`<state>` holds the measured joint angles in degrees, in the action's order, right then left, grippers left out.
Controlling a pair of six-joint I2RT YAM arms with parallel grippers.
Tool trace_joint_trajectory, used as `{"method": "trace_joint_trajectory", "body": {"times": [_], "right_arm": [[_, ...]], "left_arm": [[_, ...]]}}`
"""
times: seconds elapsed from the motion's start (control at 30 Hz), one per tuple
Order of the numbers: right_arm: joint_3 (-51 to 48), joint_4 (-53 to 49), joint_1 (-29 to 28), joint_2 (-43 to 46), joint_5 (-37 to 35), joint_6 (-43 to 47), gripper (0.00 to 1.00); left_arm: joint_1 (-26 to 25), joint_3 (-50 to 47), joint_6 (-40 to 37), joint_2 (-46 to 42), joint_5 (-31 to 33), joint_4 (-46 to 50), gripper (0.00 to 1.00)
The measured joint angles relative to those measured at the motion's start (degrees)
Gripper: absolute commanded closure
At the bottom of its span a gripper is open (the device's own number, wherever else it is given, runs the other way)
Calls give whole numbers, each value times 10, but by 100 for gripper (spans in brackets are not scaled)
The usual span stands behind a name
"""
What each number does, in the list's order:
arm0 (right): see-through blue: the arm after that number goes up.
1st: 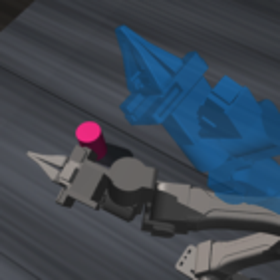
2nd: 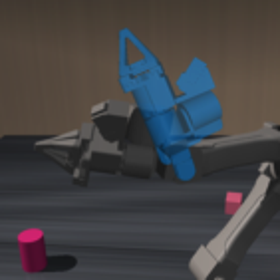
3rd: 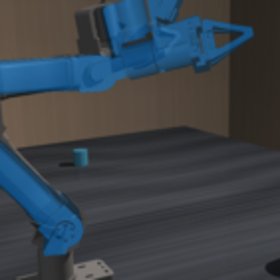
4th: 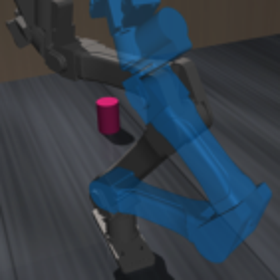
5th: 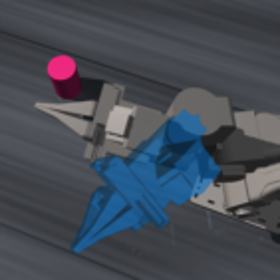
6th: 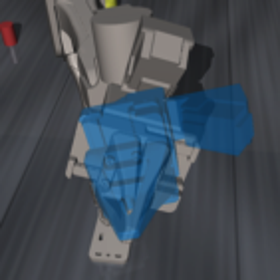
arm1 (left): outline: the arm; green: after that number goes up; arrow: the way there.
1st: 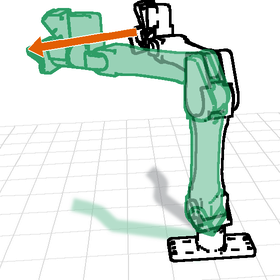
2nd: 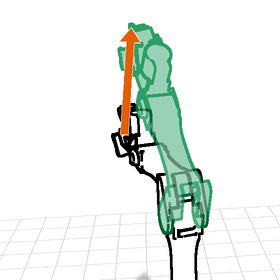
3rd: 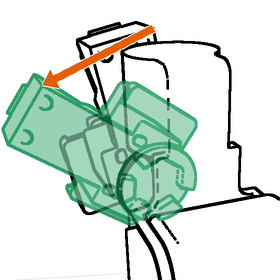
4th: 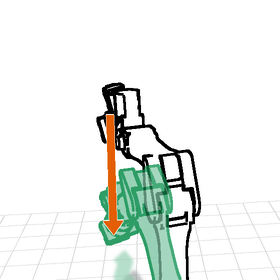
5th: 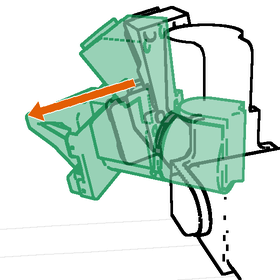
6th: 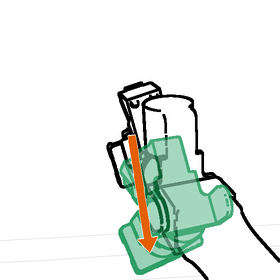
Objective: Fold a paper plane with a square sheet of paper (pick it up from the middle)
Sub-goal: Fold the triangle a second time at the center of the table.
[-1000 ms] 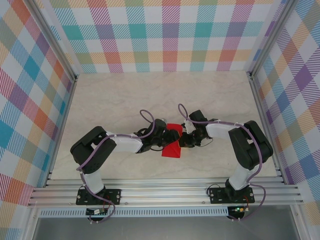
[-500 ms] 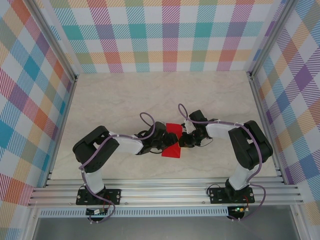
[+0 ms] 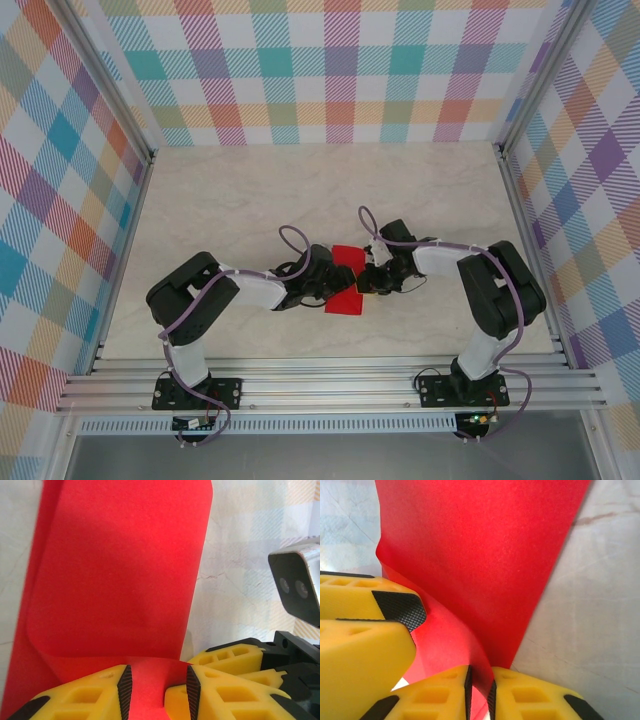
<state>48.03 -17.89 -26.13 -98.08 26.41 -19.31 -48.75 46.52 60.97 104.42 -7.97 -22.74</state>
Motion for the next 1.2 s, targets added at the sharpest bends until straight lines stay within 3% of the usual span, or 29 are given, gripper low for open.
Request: {"method": "trace_joint_trajectory", "body": {"times": [0.27,0.43,0.6,0.8,1.2], "right_arm": [[-52,2,14,115,-15,-34,66],[-69,4,14,154,2,-51,75],[-94,12,14,153,62,-61,82],[-96,28,6,126,106,-67,83],[-94,32,-10,70,69,-67,82]], "left_arm": [[-8,-2,8,8,8,-13,65],[-9,-2,10,9,10,-14,65],[-9,-2,10,9,10,-14,65],[-9,-2,12,9,11,-14,65],[-9,-2,12,9,11,-14,65]]}}
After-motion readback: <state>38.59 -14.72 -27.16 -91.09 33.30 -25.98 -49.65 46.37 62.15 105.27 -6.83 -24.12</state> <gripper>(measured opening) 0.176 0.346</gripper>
